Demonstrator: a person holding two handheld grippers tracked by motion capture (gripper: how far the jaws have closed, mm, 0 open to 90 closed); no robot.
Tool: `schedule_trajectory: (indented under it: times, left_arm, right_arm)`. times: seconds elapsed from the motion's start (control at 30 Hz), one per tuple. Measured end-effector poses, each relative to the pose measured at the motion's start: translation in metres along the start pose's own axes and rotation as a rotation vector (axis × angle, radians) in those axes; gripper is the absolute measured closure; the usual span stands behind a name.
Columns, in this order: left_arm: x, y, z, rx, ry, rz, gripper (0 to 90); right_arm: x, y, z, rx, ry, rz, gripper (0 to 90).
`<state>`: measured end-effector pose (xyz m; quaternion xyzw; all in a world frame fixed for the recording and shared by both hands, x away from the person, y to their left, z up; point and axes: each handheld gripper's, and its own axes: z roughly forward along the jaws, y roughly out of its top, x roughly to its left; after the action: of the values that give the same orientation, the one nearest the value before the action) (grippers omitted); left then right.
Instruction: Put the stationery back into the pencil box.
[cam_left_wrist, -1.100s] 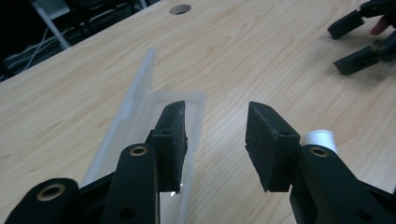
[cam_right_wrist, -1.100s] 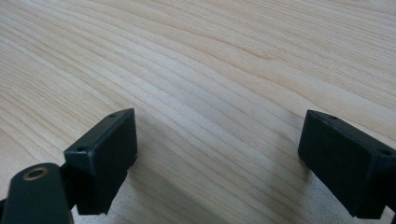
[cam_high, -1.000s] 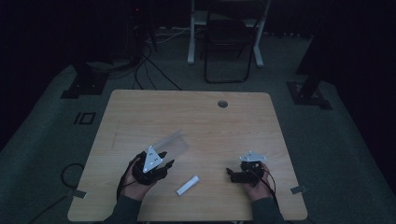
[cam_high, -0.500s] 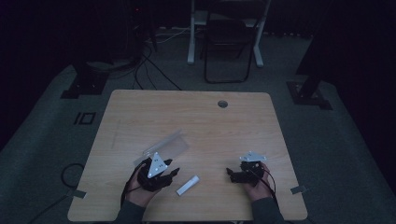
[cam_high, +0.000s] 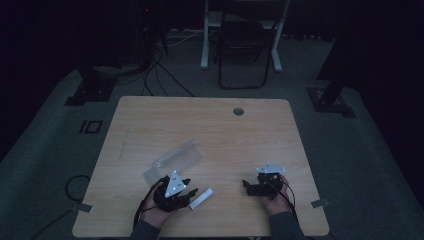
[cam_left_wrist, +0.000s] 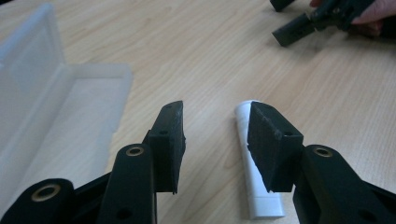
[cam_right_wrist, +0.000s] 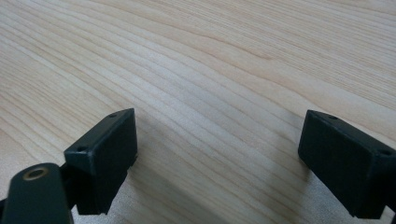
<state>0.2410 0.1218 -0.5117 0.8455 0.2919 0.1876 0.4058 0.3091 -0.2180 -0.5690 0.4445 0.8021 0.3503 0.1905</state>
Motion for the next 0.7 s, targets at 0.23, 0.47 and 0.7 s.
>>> schedule_trajectory:
  times: [0.23,0.47,0.7]
  left_arm:
    - [-0.005,-0.004,0.005,0.013,-0.012,0.004,56.0]
    - [-0.009,-0.009,0.01,0.029,-0.038,0.004,55.8]
    - [-0.013,-0.012,0.015,0.046,-0.055,0.011,54.9]
  right_arm:
    - [0.0,0.0,0.0,0.0,0.0,-0.001,11.5]
    - [0.0,0.0,0.0,0.0,0.0,0.0,11.5]
    - [0.0,0.0,0.0,0.0,0.0,0.0,11.5]
